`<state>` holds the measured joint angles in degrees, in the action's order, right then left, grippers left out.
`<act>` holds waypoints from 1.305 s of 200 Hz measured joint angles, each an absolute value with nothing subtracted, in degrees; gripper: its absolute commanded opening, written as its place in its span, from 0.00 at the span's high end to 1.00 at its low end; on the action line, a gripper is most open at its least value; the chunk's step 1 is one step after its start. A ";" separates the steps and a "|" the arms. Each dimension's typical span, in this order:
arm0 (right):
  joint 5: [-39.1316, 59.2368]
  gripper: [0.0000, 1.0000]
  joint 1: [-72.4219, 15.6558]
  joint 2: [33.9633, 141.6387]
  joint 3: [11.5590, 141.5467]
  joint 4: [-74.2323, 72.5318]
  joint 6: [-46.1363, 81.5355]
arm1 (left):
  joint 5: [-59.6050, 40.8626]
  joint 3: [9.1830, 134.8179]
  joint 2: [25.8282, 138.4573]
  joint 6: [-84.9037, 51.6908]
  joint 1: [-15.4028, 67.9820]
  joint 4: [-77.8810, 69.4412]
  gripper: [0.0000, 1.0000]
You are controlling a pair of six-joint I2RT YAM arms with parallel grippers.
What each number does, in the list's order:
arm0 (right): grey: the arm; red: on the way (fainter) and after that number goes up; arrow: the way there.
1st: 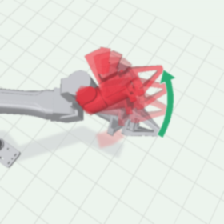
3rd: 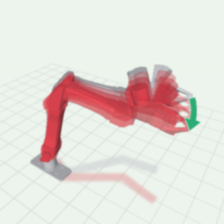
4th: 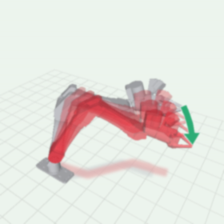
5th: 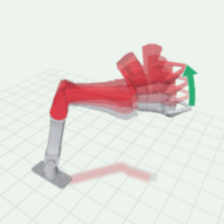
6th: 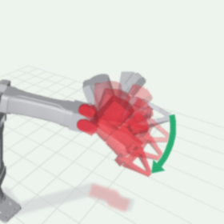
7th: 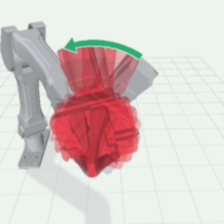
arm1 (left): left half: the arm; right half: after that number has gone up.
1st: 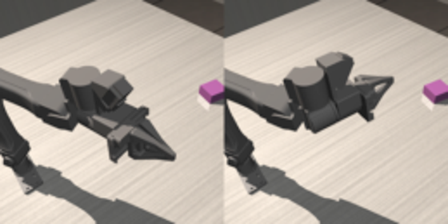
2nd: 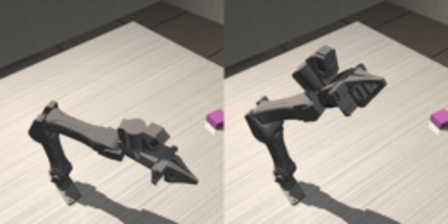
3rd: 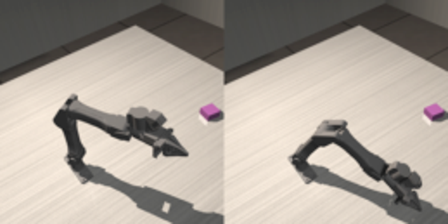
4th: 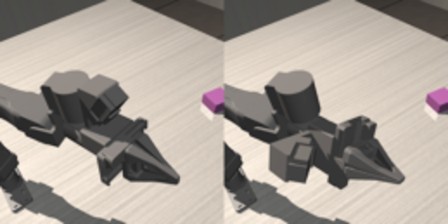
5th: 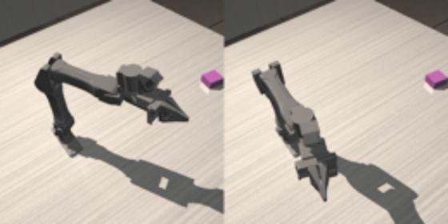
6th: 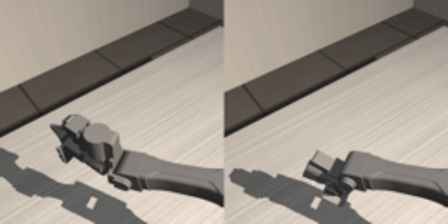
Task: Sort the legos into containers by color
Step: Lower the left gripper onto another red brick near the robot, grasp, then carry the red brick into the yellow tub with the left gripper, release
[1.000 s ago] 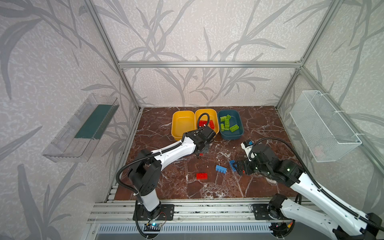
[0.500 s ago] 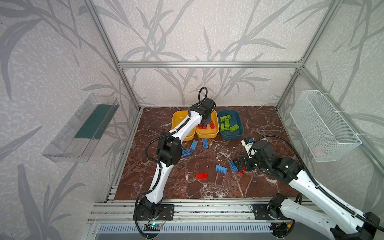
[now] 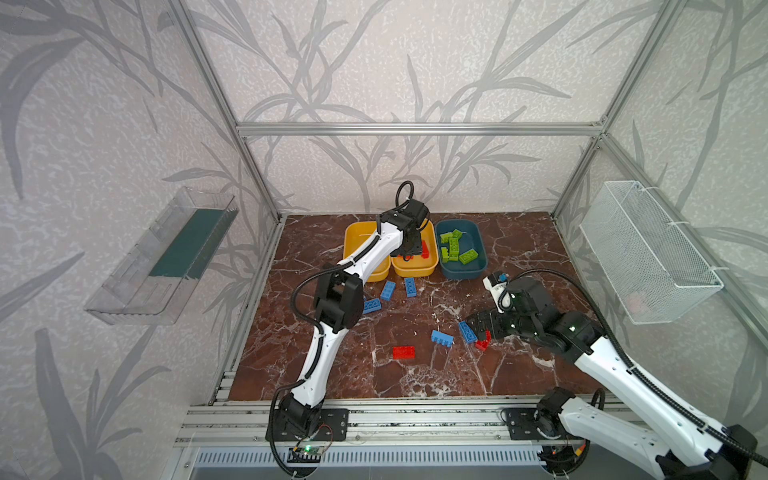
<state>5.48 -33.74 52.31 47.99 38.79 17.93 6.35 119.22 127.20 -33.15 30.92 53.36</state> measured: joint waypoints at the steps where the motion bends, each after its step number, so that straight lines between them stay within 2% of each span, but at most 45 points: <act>1: 5.54 0.01 -33.74 52.27 47.99 38.79 17.93 | 6.35 118.41 126.50 -33.17 30.96 53.30 0.41; 57: 7.55 0.01 -33.95 49.36 45.60 39.13 18.17 | 7.40 86.61 100.09 -34.65 35.53 47.00 0.14; 85: 7.55 0.01 -34.17 47.18 44.56 39.62 18.63 | 7.90 74.43 94.02 -36.73 41.78 46.04 0.09; 95: 7.55 0.01 -34.26 46.50 44.27 39.81 18.79 | 7.86 71.33 93.01 -37.87 43.92 45.65 0.02; 119: 7.55 0.01 -34.65 45.17 43.51 40.29 19.35 | 7.70 65.04 90.78 -41.25 48.90 44.45 0.02; 172: 6.72 0.01 -37.67 42.68 42.50 41.91 21.23 | 7.60 55.00 88.38 -49.82 54.52 37.89 0.02; 226: 5.41 0.01 -38.48 41.43 42.44 42.70 22.39 | 6.76 52.73 91.18 -54.28 56.84 32.99 0.02; 244: 4.95 0.01 -38.54 41.41 42.44 43.16 22.50 | 6.52 52.73 92.09 -55.11 57.06 32.12 0.04; 261: 4.75 0.01 -38.54 41.41 42.39 43.38 22.57 | 6.39 52.58 92.51 -55.72 57.19 31.53 0.10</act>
<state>4.75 -38.54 41.41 42.39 43.38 22.57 6.39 52.58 92.51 -55.72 57.19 31.53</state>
